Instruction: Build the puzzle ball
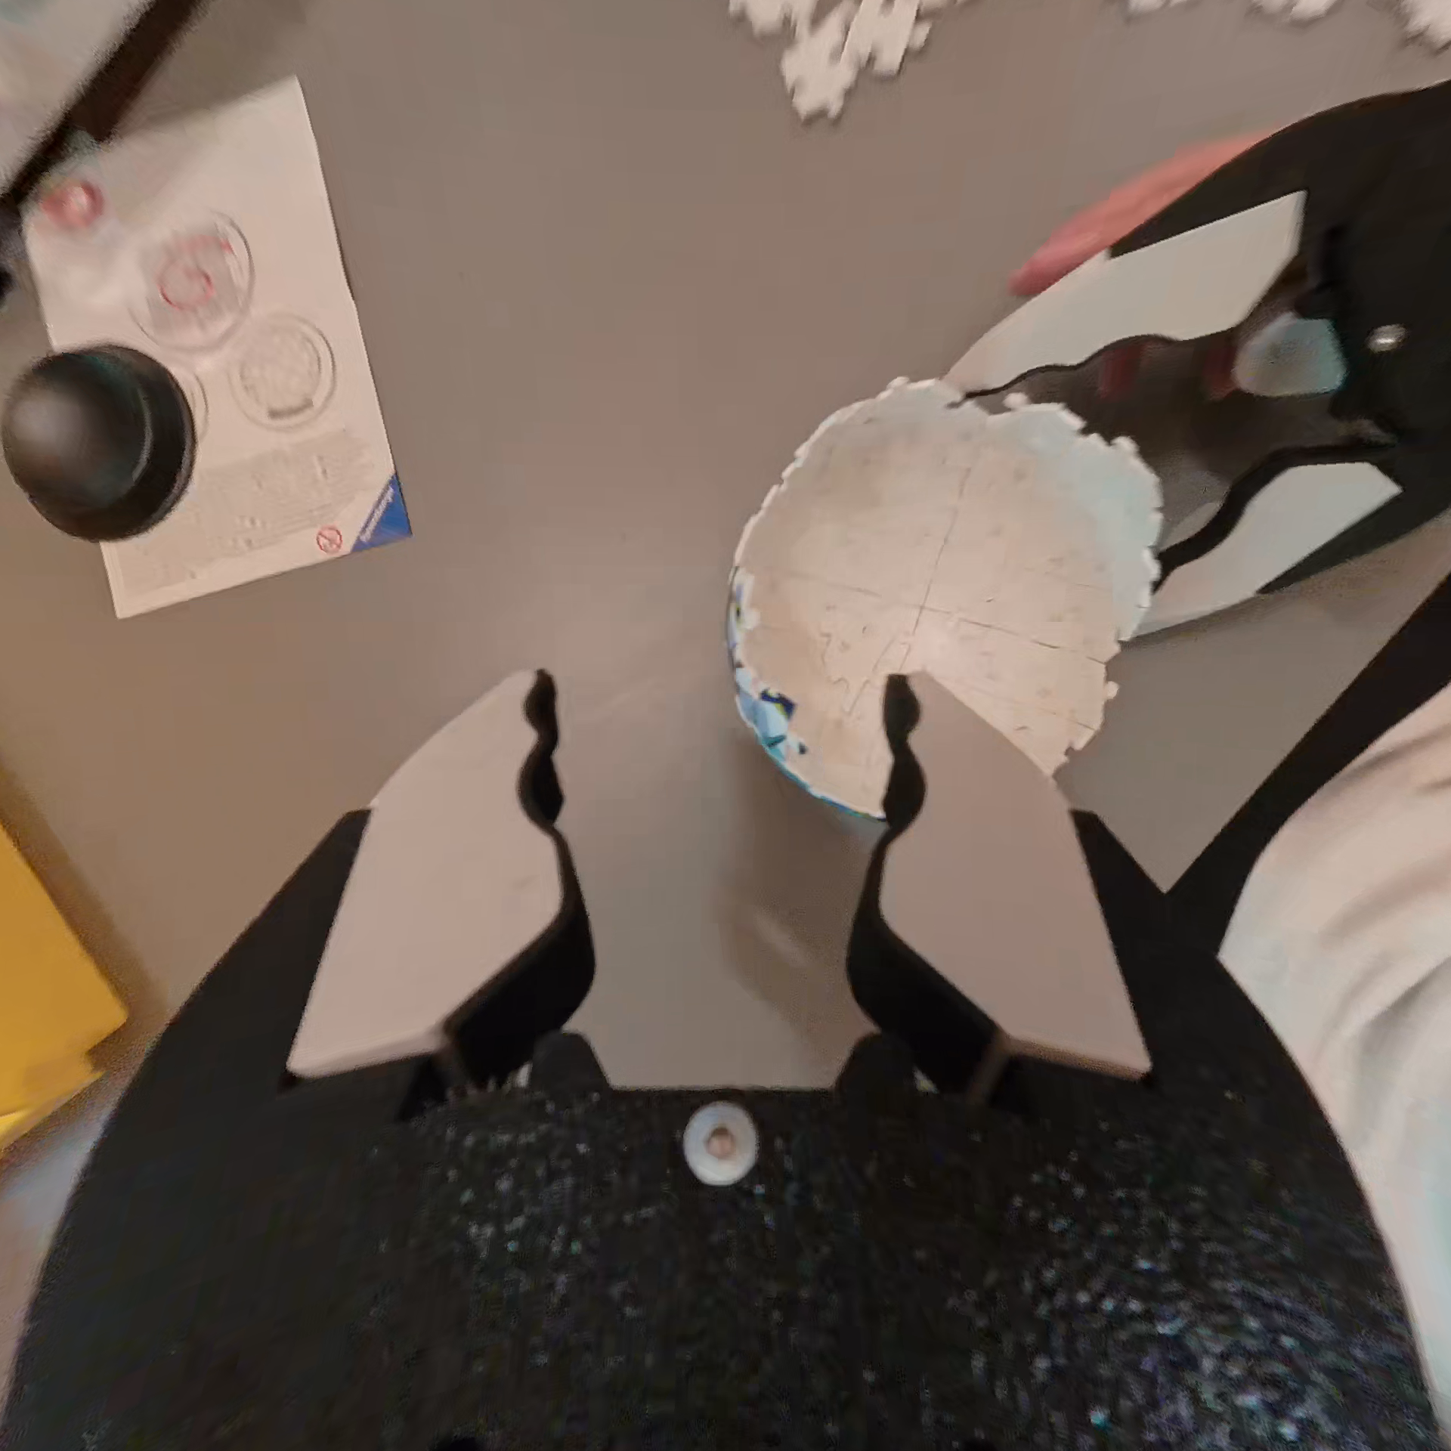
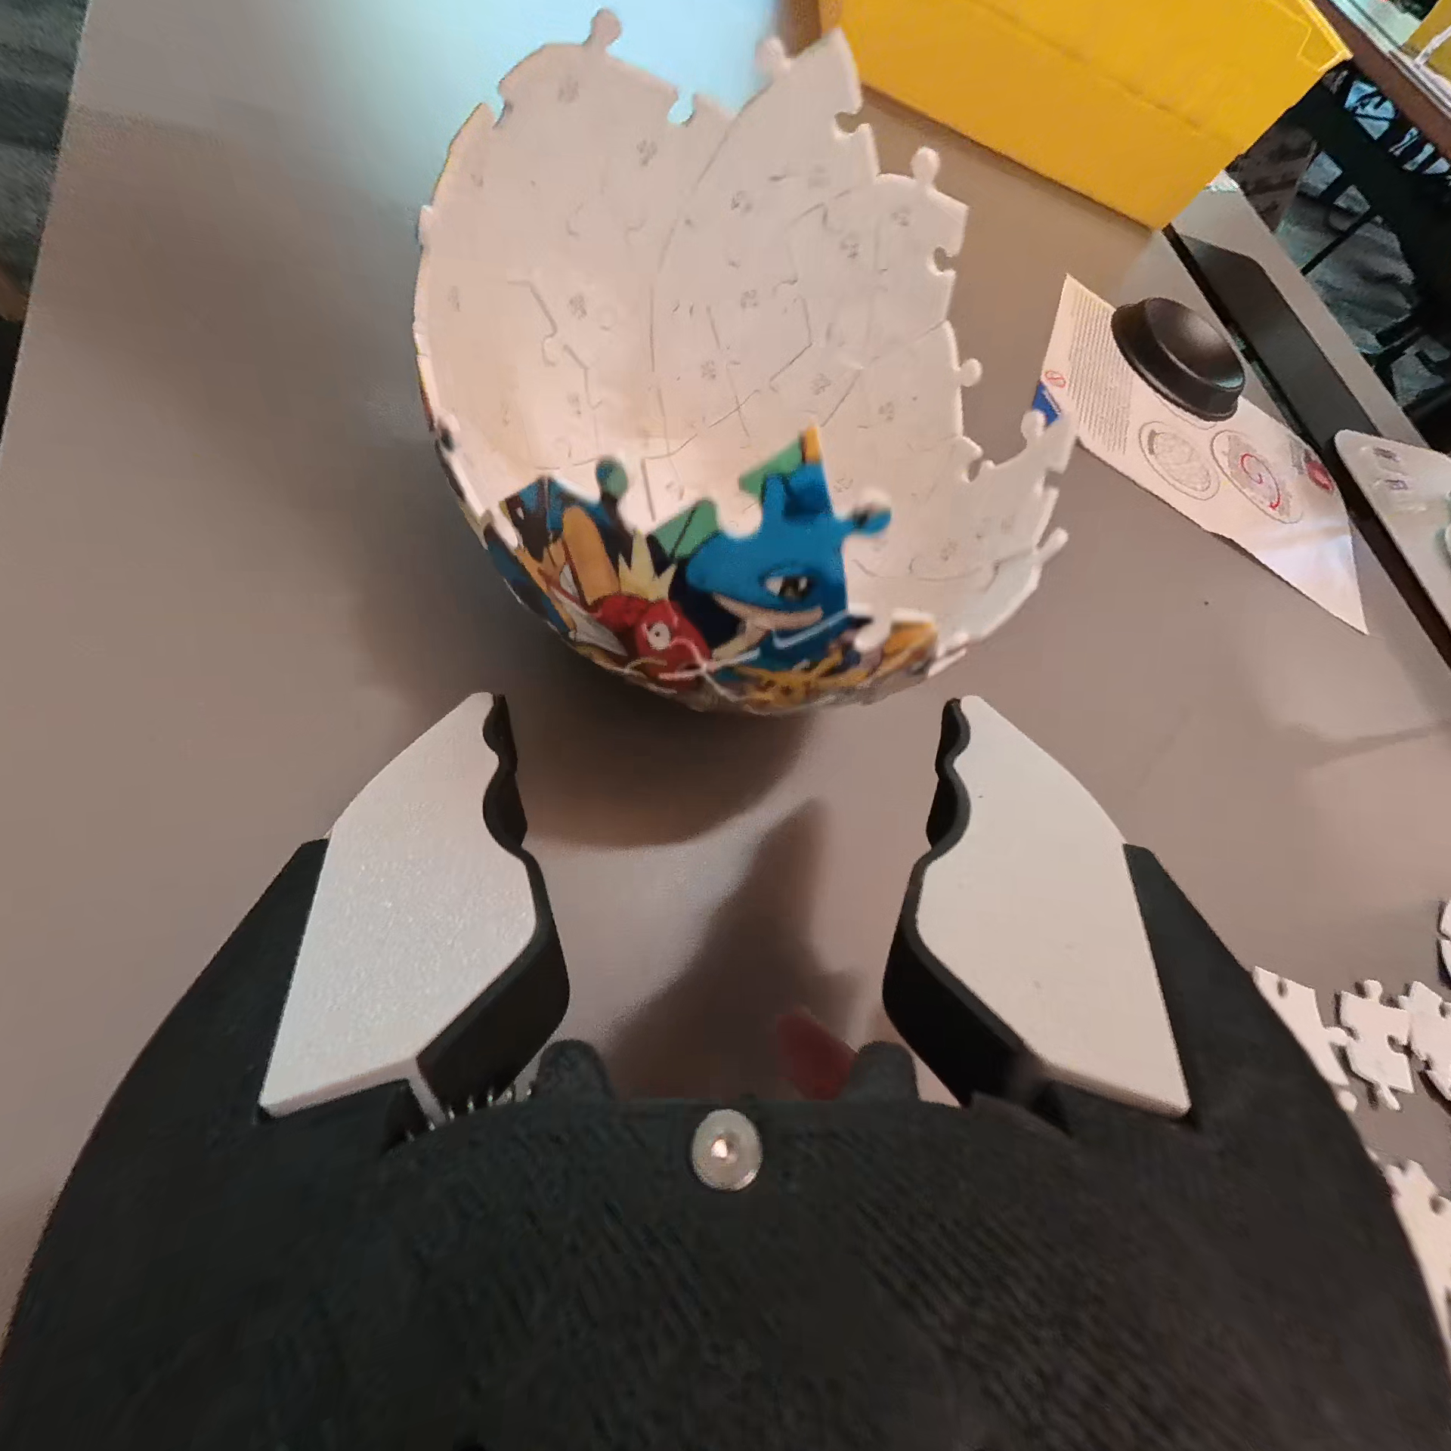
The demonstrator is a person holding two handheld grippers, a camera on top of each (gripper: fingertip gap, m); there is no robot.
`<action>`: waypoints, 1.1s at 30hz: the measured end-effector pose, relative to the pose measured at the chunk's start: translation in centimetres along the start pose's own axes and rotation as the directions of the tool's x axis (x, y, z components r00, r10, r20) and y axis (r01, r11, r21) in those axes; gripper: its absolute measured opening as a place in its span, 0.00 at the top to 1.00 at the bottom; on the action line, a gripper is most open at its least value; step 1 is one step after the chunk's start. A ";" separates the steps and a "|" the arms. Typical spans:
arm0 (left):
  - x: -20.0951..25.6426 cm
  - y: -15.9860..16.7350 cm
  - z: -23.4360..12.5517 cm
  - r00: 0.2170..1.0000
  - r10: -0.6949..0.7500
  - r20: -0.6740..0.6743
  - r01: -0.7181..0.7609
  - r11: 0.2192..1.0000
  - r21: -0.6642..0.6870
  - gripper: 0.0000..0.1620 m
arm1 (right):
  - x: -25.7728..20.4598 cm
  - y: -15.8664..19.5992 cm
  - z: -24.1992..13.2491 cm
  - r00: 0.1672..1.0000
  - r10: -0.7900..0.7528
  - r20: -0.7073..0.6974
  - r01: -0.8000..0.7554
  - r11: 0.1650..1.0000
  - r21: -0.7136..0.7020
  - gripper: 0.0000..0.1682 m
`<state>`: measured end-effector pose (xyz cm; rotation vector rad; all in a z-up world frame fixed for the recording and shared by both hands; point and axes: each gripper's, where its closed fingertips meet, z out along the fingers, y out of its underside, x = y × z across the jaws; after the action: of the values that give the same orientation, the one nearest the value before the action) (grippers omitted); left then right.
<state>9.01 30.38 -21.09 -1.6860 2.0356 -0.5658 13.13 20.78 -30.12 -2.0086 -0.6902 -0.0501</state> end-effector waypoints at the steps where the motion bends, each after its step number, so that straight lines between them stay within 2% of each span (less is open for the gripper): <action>1: 0.2 0.5 -0.4 1.000 -0.002 -0.002 0.002 0.997 0.075 0.45 | 0.0 0.0 0.0 1.000 0.005 0.000 -0.005 1.000 0.001 0.39; 3: 1.0 2.1 -0.8 1.000 0.016 -0.020 -0.011 0.979 0.202 0.39 | 0.1 0.1 0.1 1.000 -0.001 -0.001 0.001 1.000 -0.007 0.39; 5: 2.0 4.3 -0.1 0.998 0.056 -0.026 -0.048 0.967 0.251 0.32 | 0.1 0.3 0.2 1.000 -0.012 -0.003 0.012 1.000 -0.022 0.39; 8: 2.4 7.1 1.8 0.999 0.034 0.009 -0.035 0.971 0.236 0.31 | 0.1 0.2 0.5 1.000 -0.014 0.004 0.014 1.000 -0.022 0.38; 11: 3.2 8.5 3.9 1.000 0.010 -0.015 -0.007 0.983 0.186 0.31 | 0.5 0.3 0.8 1.000 -0.002 0.007 0.002 0.999 -0.032 0.37; 15: 4.0 8.1 6.0 0.998 -0.012 -0.059 0.021 0.987 0.161 0.34 | 1.1 0.6 1.6 0.997 0.021 0.070 -0.017 0.998 -0.056 0.34; 17: 4.3 7.8 6.7 0.998 0.022 -0.066 -0.012 0.988 0.154 0.35 | 0.8 0.7 2.1 0.989 0.023 0.148 -0.012 0.997 -0.072 0.34; 20: 4.8 7.0 7.4 0.994 0.068 -0.081 -0.053 0.983 0.179 0.37 | 0.8 0.4 2.9 0.980 0.033 0.194 -0.018 0.997 -0.077 0.32; 23: 5.3 6.2 7.9 0.989 0.094 -0.116 -0.069 0.976 0.205 0.37 | 0.7 -0.2 3.3 0.976 0.033 0.216 -0.021 0.998 -0.058 0.35; 29: 4.7 5.8 8.6 0.987 0.146 -0.068 -0.127 0.964 0.232 0.35 | 1.5 -0.3 3.4 0.989 -0.048 0.142 0.056 0.997 -0.058 0.35; 33: 3.5 4.9 8.8 0.973 0.225 0.059 -0.232 0.938 0.257 0.35 | 3.0 -0.7 3.3 0.986 -0.160 0.040 0.162 0.986 -0.040 0.35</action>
<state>9.52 27.47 -31.31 -1.2770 1.9991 -0.6918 14.52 25.06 -30.39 -1.9949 -0.8811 -0.1246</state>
